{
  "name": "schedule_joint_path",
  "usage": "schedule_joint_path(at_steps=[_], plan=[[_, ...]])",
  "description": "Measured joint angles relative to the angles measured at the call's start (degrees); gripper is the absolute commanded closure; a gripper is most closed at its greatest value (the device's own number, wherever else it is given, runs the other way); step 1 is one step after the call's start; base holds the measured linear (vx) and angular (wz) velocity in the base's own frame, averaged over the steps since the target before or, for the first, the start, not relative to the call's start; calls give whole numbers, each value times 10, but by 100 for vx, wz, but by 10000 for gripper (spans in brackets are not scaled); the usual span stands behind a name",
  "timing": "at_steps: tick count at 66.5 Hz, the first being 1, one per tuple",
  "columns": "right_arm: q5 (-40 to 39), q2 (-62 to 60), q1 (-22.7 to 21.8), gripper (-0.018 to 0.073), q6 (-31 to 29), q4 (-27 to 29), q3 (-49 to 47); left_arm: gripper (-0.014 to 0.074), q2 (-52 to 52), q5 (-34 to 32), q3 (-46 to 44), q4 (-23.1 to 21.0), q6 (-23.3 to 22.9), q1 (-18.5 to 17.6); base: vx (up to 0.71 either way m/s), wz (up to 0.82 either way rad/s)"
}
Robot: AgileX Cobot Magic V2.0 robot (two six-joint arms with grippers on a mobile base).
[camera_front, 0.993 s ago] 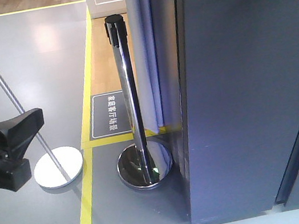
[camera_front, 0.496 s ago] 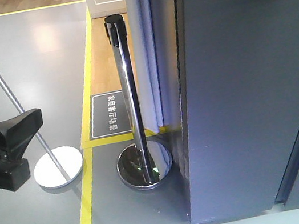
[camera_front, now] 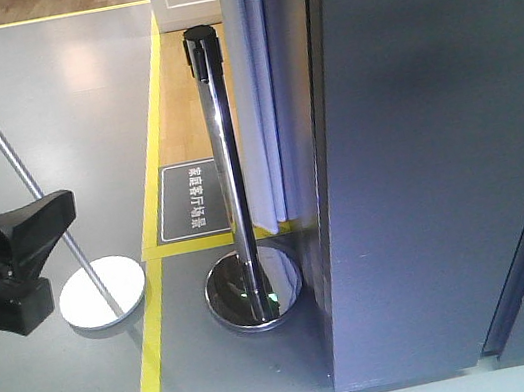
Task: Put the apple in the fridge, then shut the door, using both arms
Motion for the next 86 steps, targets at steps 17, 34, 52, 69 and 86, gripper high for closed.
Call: schedule_joint_path(at_steps=[17, 34, 52, 69, 86], plan=[[78, -248, 0, 83, -71, 73, 147, 94, 0, 0, 0, 0, 0, 0, 0, 0], [130, -402, 0, 83, -111, 136, 208, 94, 0, 0, 0, 0, 0, 0, 0, 0], [144, -407, 0, 83, -120, 149, 212, 94, 0, 0, 0, 0, 0, 0, 0, 0], [112, -407, 0, 83, -120, 149, 212, 94, 0, 0, 0, 0, 0, 0, 0, 0], [108, -407, 0, 83, -120, 149, 212, 94, 1, -6, 0, 6, 0, 0, 0, 0]])
